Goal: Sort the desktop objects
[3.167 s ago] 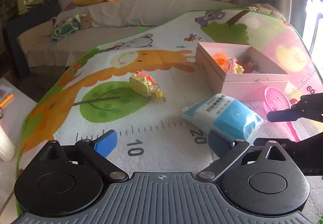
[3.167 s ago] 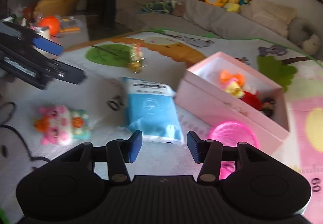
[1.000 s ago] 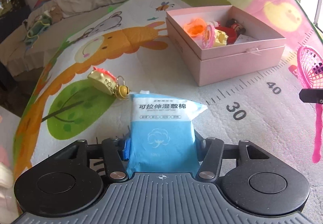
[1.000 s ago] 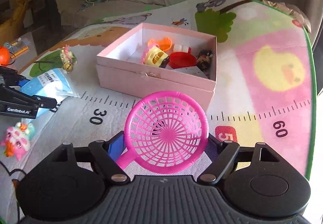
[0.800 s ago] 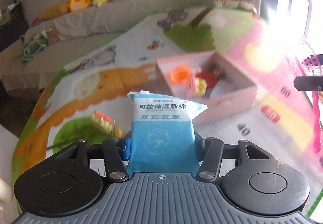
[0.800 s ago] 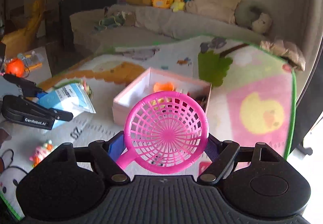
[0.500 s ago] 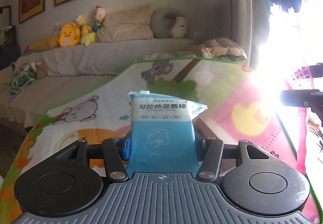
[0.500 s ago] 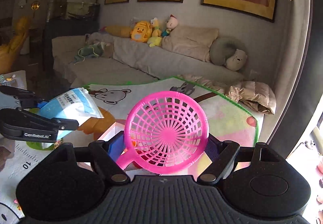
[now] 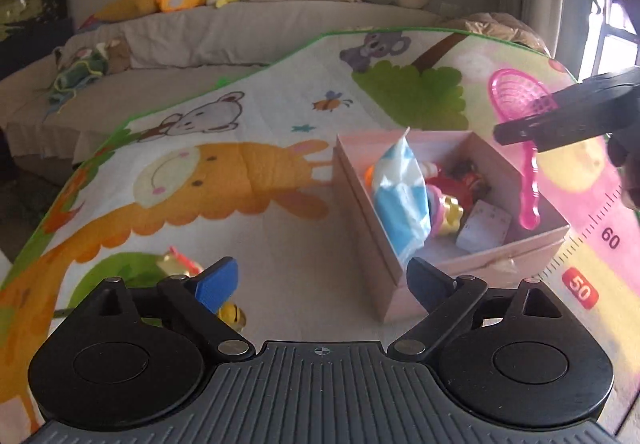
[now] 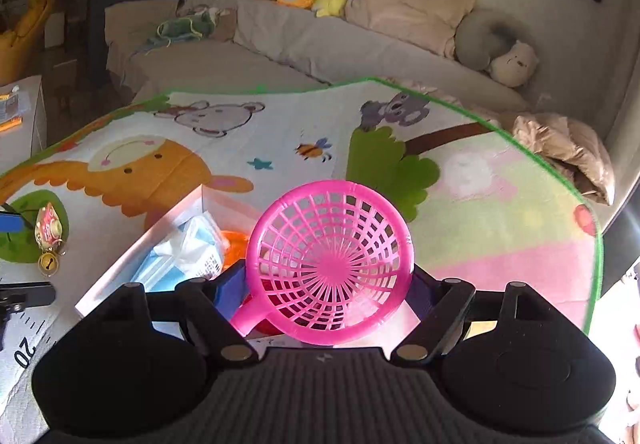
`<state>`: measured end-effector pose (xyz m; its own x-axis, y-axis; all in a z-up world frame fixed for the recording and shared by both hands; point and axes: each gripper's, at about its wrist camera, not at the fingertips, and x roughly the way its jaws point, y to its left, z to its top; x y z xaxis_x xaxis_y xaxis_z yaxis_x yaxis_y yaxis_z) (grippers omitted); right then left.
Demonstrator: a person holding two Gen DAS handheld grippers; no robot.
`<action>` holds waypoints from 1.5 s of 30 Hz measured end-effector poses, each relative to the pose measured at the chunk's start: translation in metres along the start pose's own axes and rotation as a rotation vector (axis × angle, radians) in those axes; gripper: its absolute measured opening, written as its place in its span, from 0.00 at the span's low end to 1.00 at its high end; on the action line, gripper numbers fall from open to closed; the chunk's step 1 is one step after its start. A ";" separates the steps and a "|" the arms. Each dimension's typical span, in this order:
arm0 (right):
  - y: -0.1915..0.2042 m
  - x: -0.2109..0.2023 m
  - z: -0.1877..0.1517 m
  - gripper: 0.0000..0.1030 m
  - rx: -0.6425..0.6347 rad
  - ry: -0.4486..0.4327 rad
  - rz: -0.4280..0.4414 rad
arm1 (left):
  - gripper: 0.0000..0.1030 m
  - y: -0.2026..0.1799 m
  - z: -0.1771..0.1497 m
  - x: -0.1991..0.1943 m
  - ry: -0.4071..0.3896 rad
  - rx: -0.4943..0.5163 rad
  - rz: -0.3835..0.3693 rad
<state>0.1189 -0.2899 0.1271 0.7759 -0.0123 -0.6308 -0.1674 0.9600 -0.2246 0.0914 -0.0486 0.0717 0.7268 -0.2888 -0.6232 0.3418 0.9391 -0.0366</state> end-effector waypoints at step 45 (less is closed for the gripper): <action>0.127 -0.073 -0.120 0.69 0.197 0.155 0.482 | 1.00 0.060 -0.085 -0.088 0.037 -0.216 0.206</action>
<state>-0.0325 -0.2006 0.0555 0.5384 0.4152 -0.7333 -0.3531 0.9013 0.2511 -0.0027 0.0487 0.0581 0.7442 -0.0850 -0.6625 0.0521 0.9962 -0.0692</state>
